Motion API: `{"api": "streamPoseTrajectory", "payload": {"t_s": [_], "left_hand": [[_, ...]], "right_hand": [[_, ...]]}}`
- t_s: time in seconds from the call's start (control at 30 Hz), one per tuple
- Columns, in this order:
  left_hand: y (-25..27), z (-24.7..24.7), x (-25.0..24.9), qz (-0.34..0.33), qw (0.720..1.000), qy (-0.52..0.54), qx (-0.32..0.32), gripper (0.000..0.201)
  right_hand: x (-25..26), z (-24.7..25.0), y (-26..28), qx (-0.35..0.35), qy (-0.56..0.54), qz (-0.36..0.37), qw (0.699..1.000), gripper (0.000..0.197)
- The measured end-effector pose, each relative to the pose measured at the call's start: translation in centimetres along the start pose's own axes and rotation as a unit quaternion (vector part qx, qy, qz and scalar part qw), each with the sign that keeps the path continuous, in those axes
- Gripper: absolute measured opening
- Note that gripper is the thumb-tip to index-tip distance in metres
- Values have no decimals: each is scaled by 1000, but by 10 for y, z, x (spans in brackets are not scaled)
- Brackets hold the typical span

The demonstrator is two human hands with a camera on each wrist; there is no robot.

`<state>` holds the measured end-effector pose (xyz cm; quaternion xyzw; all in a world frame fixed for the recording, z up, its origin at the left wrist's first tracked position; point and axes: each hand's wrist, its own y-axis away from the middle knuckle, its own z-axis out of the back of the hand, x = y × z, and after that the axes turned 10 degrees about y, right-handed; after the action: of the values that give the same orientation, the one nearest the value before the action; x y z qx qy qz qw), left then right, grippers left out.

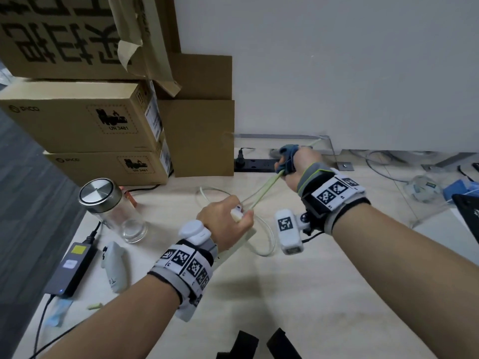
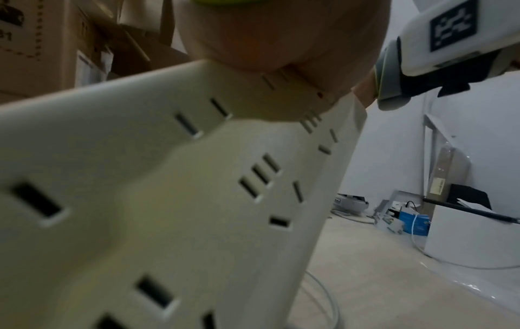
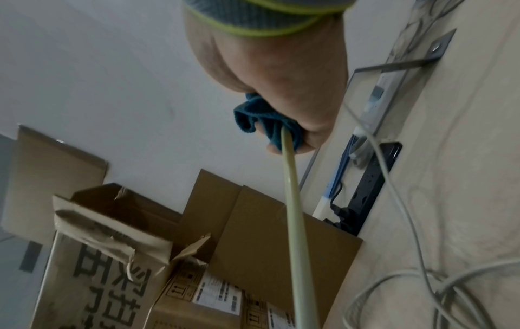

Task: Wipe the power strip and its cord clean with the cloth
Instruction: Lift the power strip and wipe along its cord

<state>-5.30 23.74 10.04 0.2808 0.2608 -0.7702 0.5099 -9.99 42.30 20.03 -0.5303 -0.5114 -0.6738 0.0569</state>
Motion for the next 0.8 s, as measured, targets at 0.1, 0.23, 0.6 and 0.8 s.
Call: {"api": "streamPoseTrajectory", "payload": {"t_s": [0.1,0.23,0.6,0.8], "left_hand": [[0,-4,4,31,999,4,5,32],[-14,2,2,45,999,18,-4,36],[-20,-4,3,57,998,31,-11,31],[0,-5,-1,43,998,42,-35,29]], "right_hand": [[-3,-2,-9,41,-61,12,997,51],[-25,-10,4,135,-82,30,987,34],[-82,-25,17,93,263,112,954,31],[-67,-24,14,60,293,89,950,27]]}}
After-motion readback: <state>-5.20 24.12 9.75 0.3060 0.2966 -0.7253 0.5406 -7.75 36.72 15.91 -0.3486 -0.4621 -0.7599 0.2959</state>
